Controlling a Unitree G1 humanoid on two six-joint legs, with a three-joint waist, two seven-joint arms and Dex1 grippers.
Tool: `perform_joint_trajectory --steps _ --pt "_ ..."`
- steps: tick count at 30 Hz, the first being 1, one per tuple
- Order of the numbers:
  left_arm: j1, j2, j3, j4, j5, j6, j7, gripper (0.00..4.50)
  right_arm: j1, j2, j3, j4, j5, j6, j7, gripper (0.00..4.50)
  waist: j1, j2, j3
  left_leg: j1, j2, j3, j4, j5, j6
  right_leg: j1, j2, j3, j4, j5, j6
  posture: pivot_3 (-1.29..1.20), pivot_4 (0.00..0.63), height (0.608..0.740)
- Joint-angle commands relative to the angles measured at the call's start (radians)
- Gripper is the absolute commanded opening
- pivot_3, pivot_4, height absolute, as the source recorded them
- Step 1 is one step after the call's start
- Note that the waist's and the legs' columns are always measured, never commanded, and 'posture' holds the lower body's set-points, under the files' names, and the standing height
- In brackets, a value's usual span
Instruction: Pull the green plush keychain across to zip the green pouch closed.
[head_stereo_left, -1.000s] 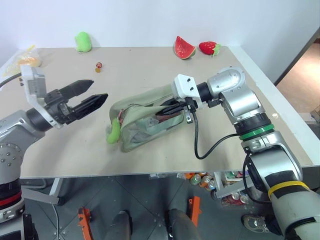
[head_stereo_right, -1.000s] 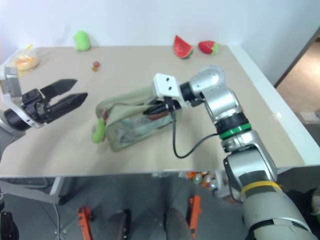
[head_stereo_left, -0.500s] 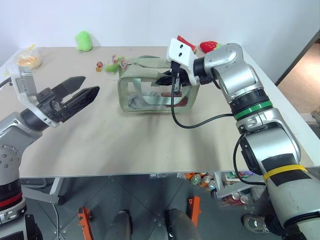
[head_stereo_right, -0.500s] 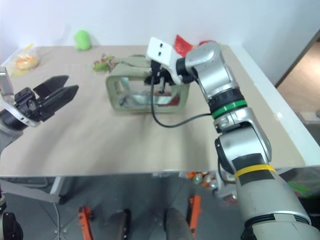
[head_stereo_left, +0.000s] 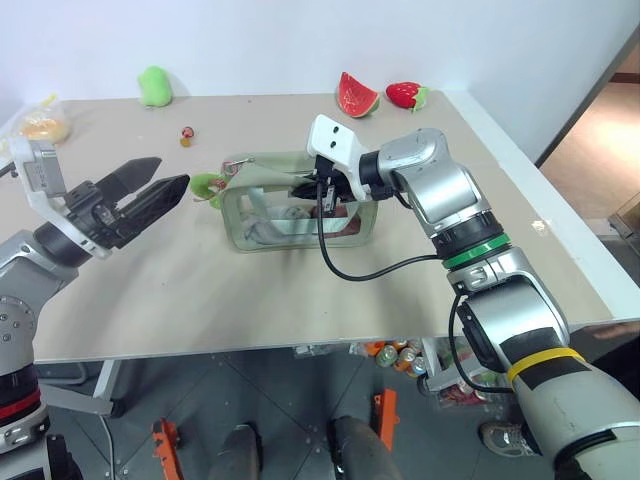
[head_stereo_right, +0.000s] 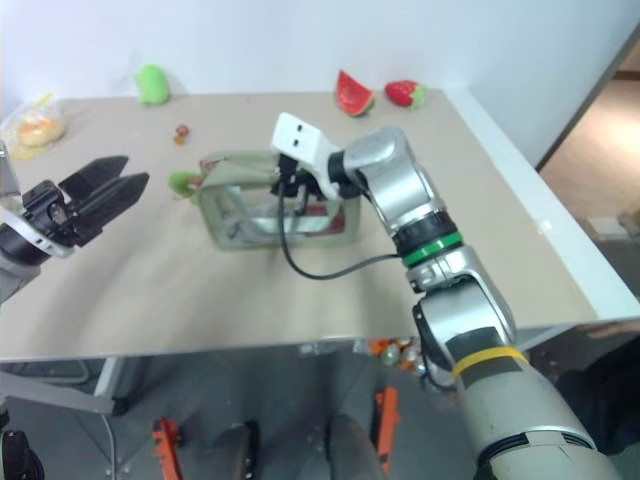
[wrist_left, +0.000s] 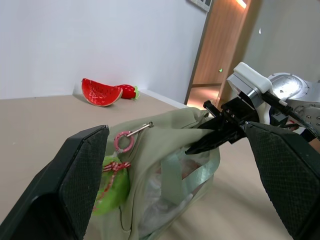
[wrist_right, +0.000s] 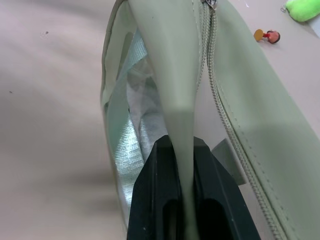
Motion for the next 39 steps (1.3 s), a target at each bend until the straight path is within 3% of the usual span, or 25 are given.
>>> perform_joint_trajectory --steps 1,10,20,31,39 --pt "0.001 0.024 0.038 -0.011 -0.018 -0.007 0.005 4.5 -0.007 0.009 -0.035 -0.043 0.028 -0.008 0.008 0.36 0.0 0.0 0.0 0.0 0.0 0.0 0.0 0.0 0.0 0.0 0.0 0.0 0.0 0.001 0.001 0.0 0.15 0.74" --pt "0.011 0.019 0.022 0.01 0.01 -0.01 0.004 4.5 -0.01 0.003 -0.08 -0.065 0.077 0.033 0.027 3.43 0.0 0.0 0.0 -0.001 0.0 0.0 -0.001 0.0 0.0 0.0 0.0 0.0 0.0 0.0 0.002 0.0 0.15 0.74" --pt "0.026 0.028 -0.002 0.062 0.064 -0.014 -0.02 4.5 -0.125 -0.111 -0.27 -0.032 0.25 0.108 0.106 3.43 0.003 -0.001 0.0 -0.001 0.0 0.0 -0.001 0.0 0.0 0.0 0.0 0.0 0.0 -0.001 0.002 0.0 0.15 0.74" --pt "-0.062 0.017 -0.061 0.198 0.132 -0.038 -0.048 4.5 0.152 -0.328 -0.287 -0.244 0.225 0.063 0.075 3.43 0.005 0.0 0.0 -0.001 -0.001 0.001 -0.001 0.0 0.0 -0.001 0.0 0.001 0.0 -0.001 0.002 0.0 0.15 0.74" --pt "-0.132 0.008 -0.096 0.241 0.142 -0.03 -0.074 4.5 0.21 -0.333 -0.279 -0.26 0.224 0.094 0.0 3.43 0.002 0.0 0.0 -0.001 0.0 0.002 -0.001 0.0 0.0 -0.001 0.0 0.002 0.0 -0.001 0.003 0.0 0.15 0.74"
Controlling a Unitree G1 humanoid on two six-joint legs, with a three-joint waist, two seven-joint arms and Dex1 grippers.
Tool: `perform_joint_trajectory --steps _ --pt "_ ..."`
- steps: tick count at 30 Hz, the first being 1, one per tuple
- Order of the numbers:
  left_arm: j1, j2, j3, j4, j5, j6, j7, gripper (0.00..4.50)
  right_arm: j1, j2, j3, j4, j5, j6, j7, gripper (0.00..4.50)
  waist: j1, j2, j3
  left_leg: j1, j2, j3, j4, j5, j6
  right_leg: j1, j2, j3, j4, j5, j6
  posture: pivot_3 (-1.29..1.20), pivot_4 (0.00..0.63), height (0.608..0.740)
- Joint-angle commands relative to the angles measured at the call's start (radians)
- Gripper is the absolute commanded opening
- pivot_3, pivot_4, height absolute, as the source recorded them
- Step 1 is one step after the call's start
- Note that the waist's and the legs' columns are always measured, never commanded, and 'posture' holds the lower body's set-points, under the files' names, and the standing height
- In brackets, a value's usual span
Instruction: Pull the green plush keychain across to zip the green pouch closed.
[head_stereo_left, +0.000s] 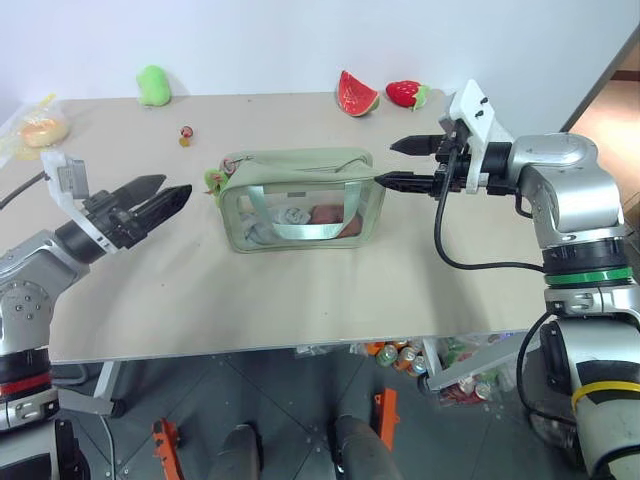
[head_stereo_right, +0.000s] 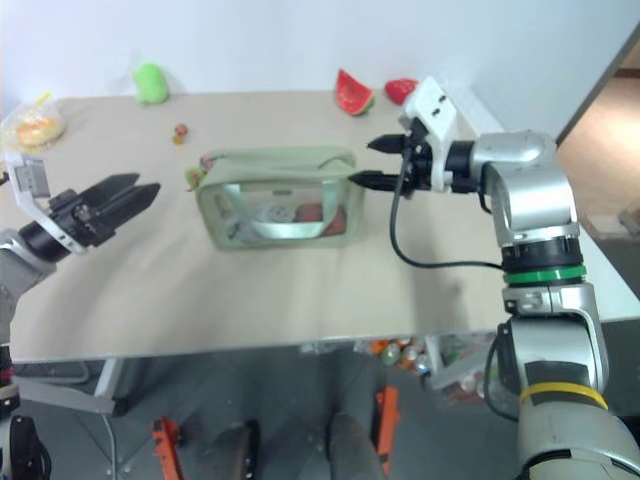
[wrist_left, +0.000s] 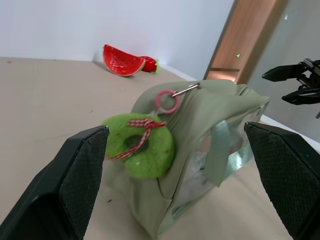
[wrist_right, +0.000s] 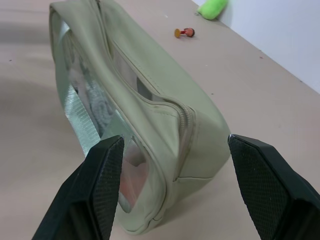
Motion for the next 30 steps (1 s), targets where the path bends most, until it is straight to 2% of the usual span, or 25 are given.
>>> perform_joint_trajectory --steps 1,12,19,22,27,29,30 --pt "-0.041 0.004 0.004 0.012 -0.002 -0.01 -0.02 4.5 0.001 0.007 -0.006 -0.034 -0.001 -0.003 -0.026 3.43 0.0 0.0 0.0 0.0 0.0 0.0 0.0 0.0 0.0 0.0 0.0 0.0 0.0 0.0 0.0 0.0 0.15 0.74" --pt "-0.132 0.0 -0.049 -0.077 -0.104 0.1 -0.08 4.5 0.035 0.039 0.02 -0.013 -0.013 -0.003 -0.048 3.43 0.002 0.0 0.0 -0.001 -0.001 0.001 0.0 0.0 0.0 0.0 0.0 0.001 0.0 0.0 0.001 0.0 0.15 0.74" --pt "-0.136 0.018 -0.079 -0.123 -0.1 0.123 -0.113 4.5 0.039 0.046 0.021 -0.013 -0.012 -0.001 -0.047 3.43 0.002 0.0 0.0 0.0 0.0 0.001 0.0 0.0 0.0 0.0 0.0 0.001 0.0 0.0 0.001 0.0 0.15 0.74" --pt "-0.145 0.012 -0.073 -0.111 -0.094 0.119 -0.104 4.5 0.039 0.049 0.021 -0.005 -0.016 -0.003 -0.051 2.7 0.002 0.0 0.0 0.0 0.0 0.001 0.0 0.0 0.0 0.0 0.0 0.001 0.0 0.0 0.001 0.0 0.15 0.74" --pt "-0.156 0.007 -0.044 -0.06 -0.078 0.088 -0.084 4.5 0.054 0.05 0.019 -0.021 -0.008 -0.008 -0.035 0.88 0.002 0.0 0.0 0.0 -0.001 0.001 0.0 0.0 0.0 0.0 0.0 0.001 0.0 0.0 0.001 0.0 0.15 0.74" --pt "-0.172 0.003 -0.022 -0.011 -0.076 0.079 -0.062 4.5 0.056 0.051 0.018 -0.024 -0.006 -0.009 -0.031 0.24 0.002 0.0 0.0 0.0 0.0 0.001 0.0 0.0 0.0 0.0 0.0 0.001 0.0 0.0 0.001 0.0 0.15 0.74" --pt "-0.179 0.001 -0.016 0.02 -0.061 0.061 -0.049 4.5 0.057 0.051 0.018 -0.024 -0.006 -0.01 -0.03 0.05 0.002 0.0 0.0 0.0 0.0 0.001 0.001 0.0 0.0 0.0 0.0 0.001 0.0 0.0 0.001 0.0 0.15 0.74"
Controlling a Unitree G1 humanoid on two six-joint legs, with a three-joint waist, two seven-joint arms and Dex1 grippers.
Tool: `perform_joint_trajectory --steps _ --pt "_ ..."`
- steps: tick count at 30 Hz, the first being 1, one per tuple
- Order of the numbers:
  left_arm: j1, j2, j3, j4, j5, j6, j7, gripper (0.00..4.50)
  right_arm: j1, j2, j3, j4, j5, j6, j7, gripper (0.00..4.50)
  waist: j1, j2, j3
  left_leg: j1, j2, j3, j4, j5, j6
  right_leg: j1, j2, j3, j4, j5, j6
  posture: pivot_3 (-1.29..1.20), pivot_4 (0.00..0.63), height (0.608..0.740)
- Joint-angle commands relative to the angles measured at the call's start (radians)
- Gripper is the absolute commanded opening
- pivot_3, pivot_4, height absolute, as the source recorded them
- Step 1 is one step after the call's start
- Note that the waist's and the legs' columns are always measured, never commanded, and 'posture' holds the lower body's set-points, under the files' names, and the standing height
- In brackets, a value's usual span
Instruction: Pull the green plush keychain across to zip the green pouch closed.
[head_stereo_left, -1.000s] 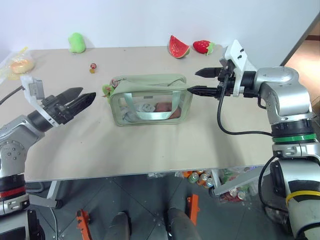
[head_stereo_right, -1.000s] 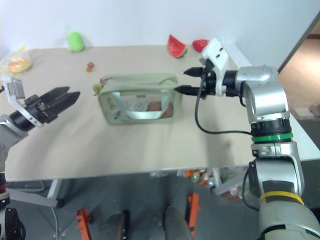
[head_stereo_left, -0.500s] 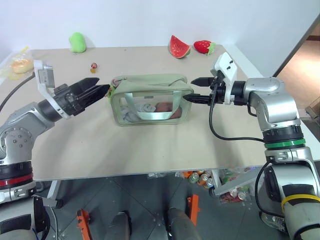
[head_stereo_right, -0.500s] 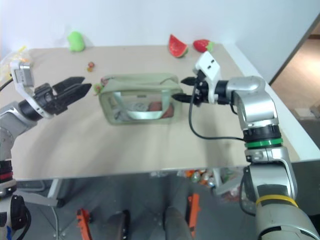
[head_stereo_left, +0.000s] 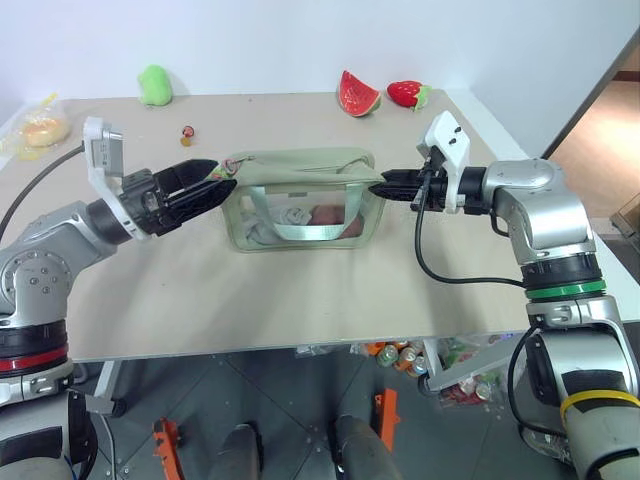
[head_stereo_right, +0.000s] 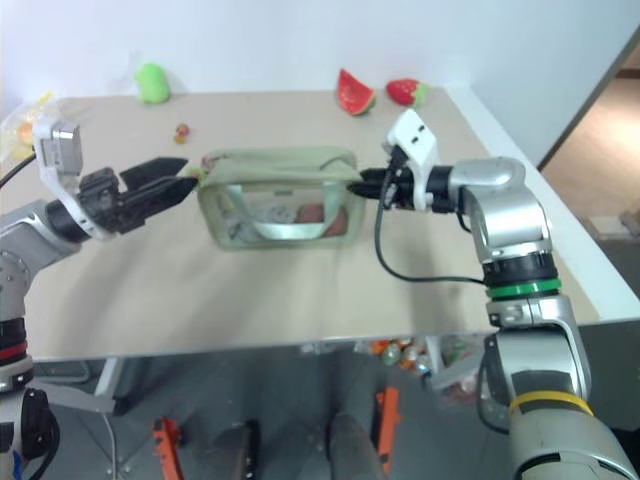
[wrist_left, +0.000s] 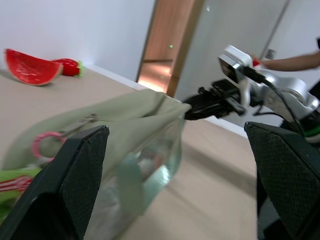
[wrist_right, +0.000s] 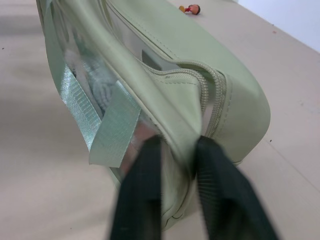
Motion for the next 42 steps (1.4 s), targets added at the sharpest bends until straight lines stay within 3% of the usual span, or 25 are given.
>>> perform_joint_trajectory --steps 1,7,13,32,39,42 --pt "-0.049 0.005 0.059 0.078 0.04 -0.066 0.041 4.5 -0.002 -0.001 -0.008 -0.03 0.013 -0.015 0.007 0.05 0.0 0.0 0.0 0.0 0.0 0.0 0.0 0.0 0.0 0.0 0.0 0.0 0.0 0.0 0.0 0.0 0.15 0.74" --pt "-0.094 -0.006 -0.027 0.36 0.288 -0.191 0.172 4.5 -0.002 0.007 -0.007 -0.018 0.007 -0.012 -0.002 0.05 -0.001 0.0 0.0 0.001 0.0 0.0 0.0 0.0 0.0 0.001 0.0 0.0 0.0 0.001 0.0 0.0 0.15 0.74" --pt "-0.132 -0.024 -0.076 0.476 0.395 -0.268 0.15 4.5 0.002 0.008 -0.006 -0.021 0.005 -0.004 -0.011 0.05 -0.001 0.0 0.0 0.001 0.0 0.0 0.0 0.0 0.0 0.001 0.0 0.0 0.0 0.001 0.0 0.0 0.15 0.74" --pt "-0.248 -0.095 -0.134 0.562 0.475 -0.265 0.084 4.5 0.004 0.007 -0.016 -0.038 0.011 0.007 -0.035 0.05 -0.001 0.0 0.0 0.001 0.0 0.0 0.001 0.0 0.0 0.001 0.0 0.0 0.0 0.001 0.001 0.0 0.15 0.74" --pt "-0.349 -0.142 -0.11 0.71 0.509 -0.301 0.12 4.5 0.016 0.014 -0.016 -0.053 0.016 0.01 -0.047 0.05 -0.001 0.0 0.0 0.0 0.0 0.0 0.001 0.0 0.0 0.001 0.0 0.0 0.0 0.001 0.001 0.0 0.15 0.74" --pt "-0.382 -0.151 -0.07 0.768 0.49 -0.303 0.126 3.35 0.025 0.015 -0.019 -0.06 0.017 0.016 -0.054 0.0 -0.001 0.0 0.0 0.0 -0.001 0.0 0.001 0.0 0.0 0.001 0.0 0.0 0.0 0.001 0.002 0.0 0.15 0.74"
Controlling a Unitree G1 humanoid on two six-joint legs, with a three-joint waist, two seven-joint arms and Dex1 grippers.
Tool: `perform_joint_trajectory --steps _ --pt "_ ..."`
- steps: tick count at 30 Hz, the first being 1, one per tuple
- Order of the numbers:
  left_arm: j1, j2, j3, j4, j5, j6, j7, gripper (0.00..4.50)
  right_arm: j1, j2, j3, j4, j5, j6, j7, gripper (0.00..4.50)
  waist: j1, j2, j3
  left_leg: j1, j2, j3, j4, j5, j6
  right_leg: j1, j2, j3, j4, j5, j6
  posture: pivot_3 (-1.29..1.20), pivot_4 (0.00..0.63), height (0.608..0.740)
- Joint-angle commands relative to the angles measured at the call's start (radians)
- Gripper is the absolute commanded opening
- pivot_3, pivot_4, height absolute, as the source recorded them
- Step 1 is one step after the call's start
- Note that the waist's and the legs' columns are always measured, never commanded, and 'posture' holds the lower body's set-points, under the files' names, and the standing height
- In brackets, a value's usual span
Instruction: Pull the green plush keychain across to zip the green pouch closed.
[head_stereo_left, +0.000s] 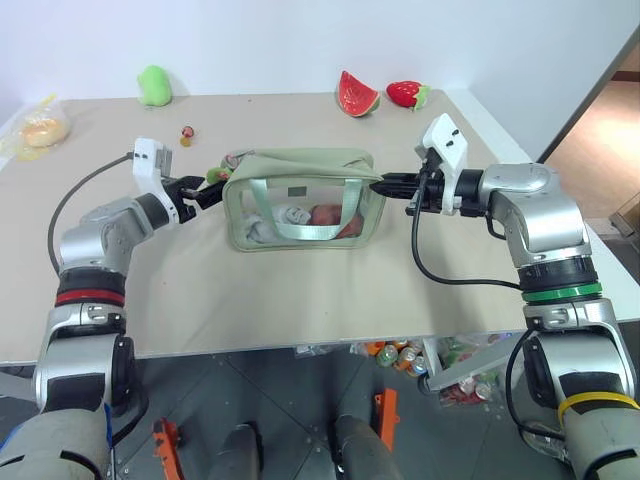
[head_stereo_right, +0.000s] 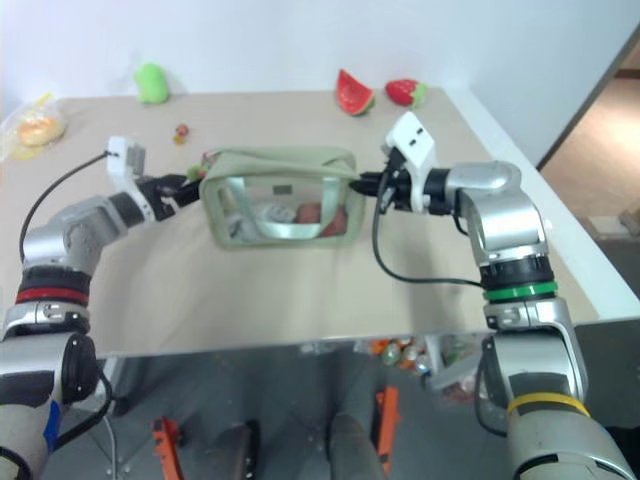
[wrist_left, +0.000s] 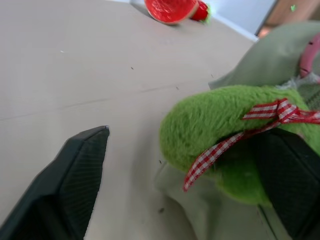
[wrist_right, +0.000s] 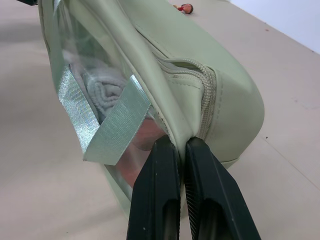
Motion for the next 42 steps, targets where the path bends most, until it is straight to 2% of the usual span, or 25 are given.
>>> perform_joint_trajectory --steps 1,8,14,22,27,32,35,38,42 --pt "-0.047 0.009 0.048 0.039 -0.011 -0.03 0.007 2.99 0.007 0.0 -0.016 -0.04 0.015 0.009 -0.01 0.0 -0.001 0.0 0.0 0.0 0.0 0.0 0.0 0.0 0.0 0.0 0.0 0.0 0.0 0.0 0.0 0.0 0.15 0.74" --pt "-0.043 0.021 0.041 0.029 0.017 -0.061 -0.003 0.63 0.011 -0.004 -0.019 -0.044 0.02 0.014 -0.019 0.0 0.0 0.0 0.0 0.0 0.0 0.0 0.0 0.0 0.0 0.0 0.0 0.0 0.0 0.0 0.0 0.0 0.15 0.74" --pt "-0.07 0.021 0.037 -0.012 0.053 -0.147 0.031 0.63 0.003 0.0 -0.012 -0.036 0.021 0.012 -0.022 0.0 0.0 0.0 0.0 0.0 0.0 0.0 0.0 0.0 0.0 0.0 0.0 0.0 0.0 0.0 0.0 0.0 0.15 0.74" --pt "-0.228 -0.025 -0.054 -0.056 0.194 -0.382 0.127 0.63 -0.003 0.01 -0.005 -0.028 0.02 0.007 -0.024 0.0 0.002 -0.001 0.0 -0.001 -0.001 0.0 0.0 0.0 0.0 0.0 -0.001 0.001 0.0 0.001 0.001 0.0 0.15 0.74" --pt "-0.286 -0.075 -0.153 -0.091 0.268 -0.464 0.085 0.63 -0.003 0.012 -0.009 -0.034 0.022 0.01 -0.027 0.0 0.001 -0.001 0.0 0.0 -0.001 0.001 0.0 0.0 0.0 0.0 0.0 0.001 0.0 0.001 0.001 0.0 0.15 0.74" --pt "-0.272 -0.091 -0.285 -0.137 0.356 -0.552 -0.024 0.63 0.006 0.005 -0.019 -0.05 0.025 0.021 -0.037 0.0 0.0 -0.001 0.0 0.0 -0.001 0.001 0.0 0.0 0.0 0.0 0.0 0.002 0.0 0.001 0.001 0.0 0.15 0.74" --pt "-0.265 -0.098 -0.297 -0.143 0.35 -0.546 -0.063 0.63 0.015 0.001 -0.025 -0.065 0.028 0.031 -0.045 0.0 0.0 -0.001 0.0 0.0 -0.001 0.001 0.0 0.0 0.0 0.0 0.0 0.002 0.0 0.001 0.001 0.0 0.15 0.74" --pt "-0.261 -0.102 -0.271 -0.162 0.301 -0.478 -0.107 1.39 0.021 -0.003 -0.03 -0.074 0.031 0.038 -0.052 0.0 0.0 -0.001 0.0 0.0 -0.001 0.001 0.0 0.0 0.0 0.0 0.0 0.002 0.0 0.001 0.001 0.0 0.15 0.74" --pt "-0.26 -0.088 -0.262 -0.166 0.317 -0.471 -0.093 2.79 0.027 -0.006 -0.033 -0.083 0.033 0.043 -0.055 0.0 0.0 -0.001 0.0 0.0 -0.001 0.001 0.0 0.0 0.0 0.0 0.0 0.002 0.0 0.001 0.001 0.0 0.15 0.74"
